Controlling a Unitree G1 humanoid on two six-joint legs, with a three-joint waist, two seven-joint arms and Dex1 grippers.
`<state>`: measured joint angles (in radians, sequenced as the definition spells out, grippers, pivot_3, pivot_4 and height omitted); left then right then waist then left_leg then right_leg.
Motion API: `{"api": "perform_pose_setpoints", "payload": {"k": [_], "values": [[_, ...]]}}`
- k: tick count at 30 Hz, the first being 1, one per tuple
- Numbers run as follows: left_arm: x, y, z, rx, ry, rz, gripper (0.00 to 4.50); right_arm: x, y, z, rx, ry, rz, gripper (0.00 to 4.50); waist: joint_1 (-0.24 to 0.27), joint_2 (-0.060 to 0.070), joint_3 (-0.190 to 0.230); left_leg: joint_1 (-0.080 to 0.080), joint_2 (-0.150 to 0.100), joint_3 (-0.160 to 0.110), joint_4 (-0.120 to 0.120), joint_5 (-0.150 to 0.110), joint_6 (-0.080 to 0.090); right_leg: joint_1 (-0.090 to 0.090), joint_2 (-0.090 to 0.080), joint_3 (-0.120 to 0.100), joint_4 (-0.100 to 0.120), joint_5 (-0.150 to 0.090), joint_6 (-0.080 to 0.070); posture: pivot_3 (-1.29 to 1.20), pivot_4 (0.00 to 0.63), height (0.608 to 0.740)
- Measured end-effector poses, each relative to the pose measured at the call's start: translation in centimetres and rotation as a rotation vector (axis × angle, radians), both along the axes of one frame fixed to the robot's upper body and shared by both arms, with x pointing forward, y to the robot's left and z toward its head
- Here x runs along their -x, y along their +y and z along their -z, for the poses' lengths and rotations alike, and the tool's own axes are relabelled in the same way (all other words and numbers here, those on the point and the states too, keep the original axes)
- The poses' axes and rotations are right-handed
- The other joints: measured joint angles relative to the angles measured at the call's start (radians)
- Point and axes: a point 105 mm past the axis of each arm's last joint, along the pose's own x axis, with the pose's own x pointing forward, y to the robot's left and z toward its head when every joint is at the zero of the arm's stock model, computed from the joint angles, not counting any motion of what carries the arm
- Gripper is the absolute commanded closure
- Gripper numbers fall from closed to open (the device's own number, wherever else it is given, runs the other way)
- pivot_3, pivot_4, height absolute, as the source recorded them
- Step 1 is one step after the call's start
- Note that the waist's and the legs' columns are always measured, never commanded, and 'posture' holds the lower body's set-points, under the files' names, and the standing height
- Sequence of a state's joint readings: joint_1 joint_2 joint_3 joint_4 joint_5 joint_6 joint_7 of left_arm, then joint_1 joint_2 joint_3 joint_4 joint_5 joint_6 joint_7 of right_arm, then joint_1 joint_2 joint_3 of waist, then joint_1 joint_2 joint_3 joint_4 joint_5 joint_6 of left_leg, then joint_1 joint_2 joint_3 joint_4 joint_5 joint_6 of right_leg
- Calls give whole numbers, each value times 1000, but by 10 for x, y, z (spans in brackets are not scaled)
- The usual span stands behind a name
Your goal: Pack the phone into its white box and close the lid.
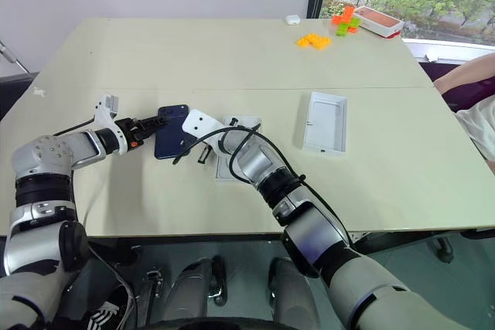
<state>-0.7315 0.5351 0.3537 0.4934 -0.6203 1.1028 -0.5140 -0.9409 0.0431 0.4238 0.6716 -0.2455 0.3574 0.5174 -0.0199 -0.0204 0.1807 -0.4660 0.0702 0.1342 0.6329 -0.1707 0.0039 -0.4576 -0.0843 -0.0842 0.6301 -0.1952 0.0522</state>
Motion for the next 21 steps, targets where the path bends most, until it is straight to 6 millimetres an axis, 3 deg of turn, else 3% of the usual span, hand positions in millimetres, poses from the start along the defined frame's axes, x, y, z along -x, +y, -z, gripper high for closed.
{"api": "perform_pose_setpoints", "payload": {"k": [10,15,21], "values": [[9,-26,2,-9,6,98,442,-1,-18,-2,39,-4,-18,4438,2,0,0,0,-2,0,0,0,0,0,-3,0,0,0,0,0,150,740],[7,-25,2,16,9,97,442,-7,-35,-4,83,-26,6,4438,1,0,0,0,-2,-1,-1,0,0,0,-3,0,0,0,0,0,150,740],[0,-25,2,86,46,65,442,-11,-33,-3,89,-47,34,4438,-1,0,0,2,-2,-1,-2,0,0,1,-3,0,0,1,-2,0,150,740]]}}
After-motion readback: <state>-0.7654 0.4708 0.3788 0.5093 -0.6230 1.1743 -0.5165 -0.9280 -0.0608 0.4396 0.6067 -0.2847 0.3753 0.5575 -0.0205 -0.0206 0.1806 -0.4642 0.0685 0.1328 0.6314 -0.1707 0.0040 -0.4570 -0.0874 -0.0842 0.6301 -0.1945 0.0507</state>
